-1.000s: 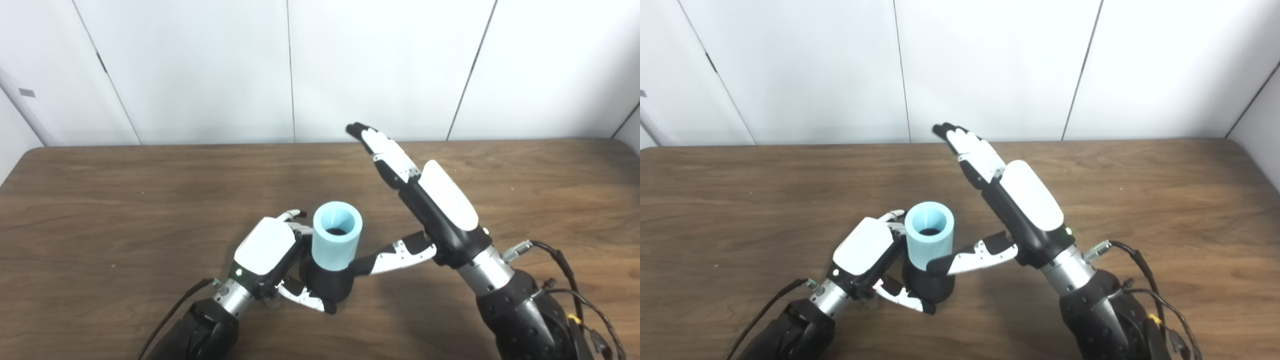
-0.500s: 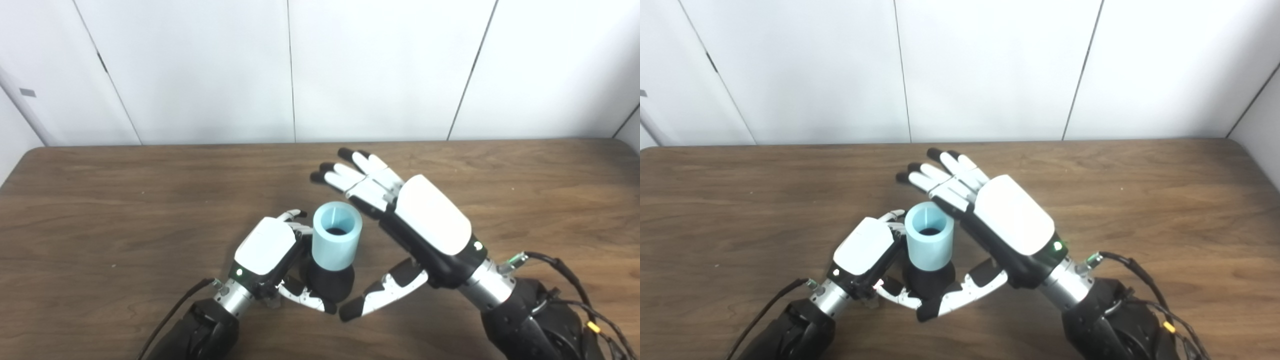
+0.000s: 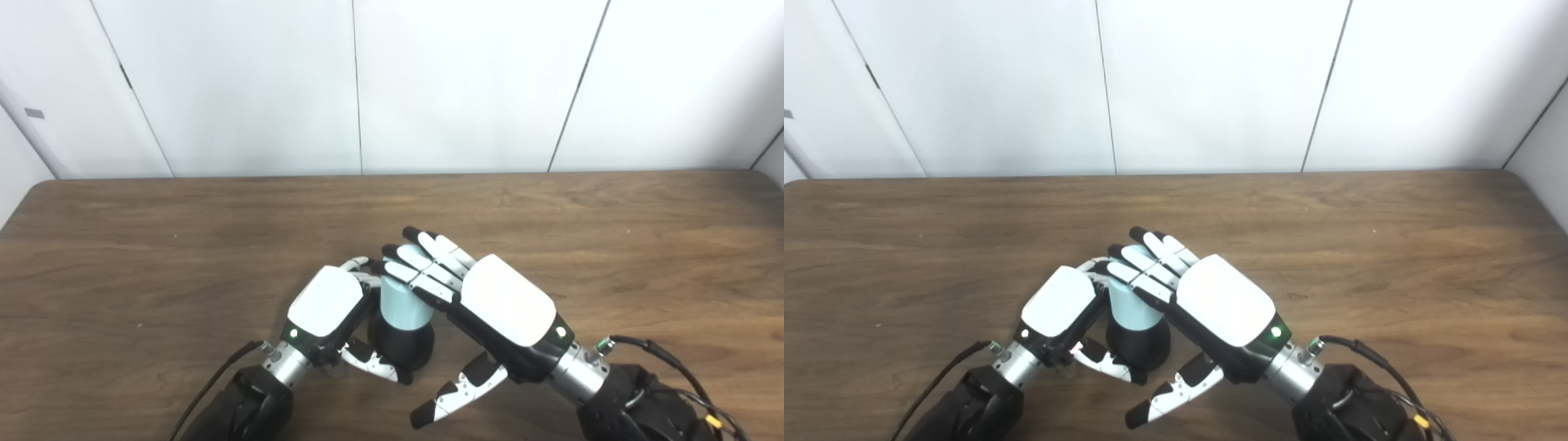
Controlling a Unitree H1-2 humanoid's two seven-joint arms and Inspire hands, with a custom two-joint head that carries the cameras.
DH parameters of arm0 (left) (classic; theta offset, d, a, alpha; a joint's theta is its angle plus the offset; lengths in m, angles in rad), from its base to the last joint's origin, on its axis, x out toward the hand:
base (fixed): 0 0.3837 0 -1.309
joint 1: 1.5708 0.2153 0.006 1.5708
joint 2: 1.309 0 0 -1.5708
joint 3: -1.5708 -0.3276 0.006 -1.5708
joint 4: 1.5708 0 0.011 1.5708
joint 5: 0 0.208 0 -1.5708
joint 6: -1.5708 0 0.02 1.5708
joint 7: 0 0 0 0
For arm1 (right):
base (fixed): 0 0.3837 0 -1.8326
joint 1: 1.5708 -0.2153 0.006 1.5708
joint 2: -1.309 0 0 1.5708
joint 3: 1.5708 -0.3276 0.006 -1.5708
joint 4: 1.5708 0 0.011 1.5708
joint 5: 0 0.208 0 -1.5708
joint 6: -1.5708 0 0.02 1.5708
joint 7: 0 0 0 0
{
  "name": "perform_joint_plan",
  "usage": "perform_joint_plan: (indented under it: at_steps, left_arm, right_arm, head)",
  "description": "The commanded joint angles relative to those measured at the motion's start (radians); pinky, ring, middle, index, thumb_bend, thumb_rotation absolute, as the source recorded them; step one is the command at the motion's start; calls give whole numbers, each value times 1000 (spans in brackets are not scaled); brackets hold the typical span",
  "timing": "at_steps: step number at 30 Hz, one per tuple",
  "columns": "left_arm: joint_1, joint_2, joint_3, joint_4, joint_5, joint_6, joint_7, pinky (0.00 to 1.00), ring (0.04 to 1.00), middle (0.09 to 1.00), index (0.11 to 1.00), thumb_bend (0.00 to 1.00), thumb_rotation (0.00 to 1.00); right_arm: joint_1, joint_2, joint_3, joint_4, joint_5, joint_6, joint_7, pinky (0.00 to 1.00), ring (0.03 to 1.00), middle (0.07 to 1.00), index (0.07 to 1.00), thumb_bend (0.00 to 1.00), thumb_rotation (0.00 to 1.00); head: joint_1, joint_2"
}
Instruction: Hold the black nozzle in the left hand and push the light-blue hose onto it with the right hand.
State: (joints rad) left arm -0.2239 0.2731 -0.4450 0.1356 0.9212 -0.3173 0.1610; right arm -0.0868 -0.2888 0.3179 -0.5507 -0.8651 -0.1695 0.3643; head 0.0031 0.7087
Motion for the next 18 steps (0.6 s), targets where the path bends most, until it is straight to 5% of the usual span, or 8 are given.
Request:
perform_joint_plan:
  at_steps: [1, 18]
  left_arm:
    - [71, -13, -31, 50, -11, -16, 11, 824, 470, 473, 494, 523, 0]
    - [69, -12, -31, 39, -13, -1, -2, 824, 482, 480, 485, 523, 0]
  right_arm:
    - [50, -33, 36, 74, -51, 13, 78, 1000, 1000, 990, 958, 982, 837]
    - [62, -53, 69, 82, -40, 41, 108, 977, 1000, 984, 946, 984, 875]
  head:
    - [1, 1]
    - [2, 3]
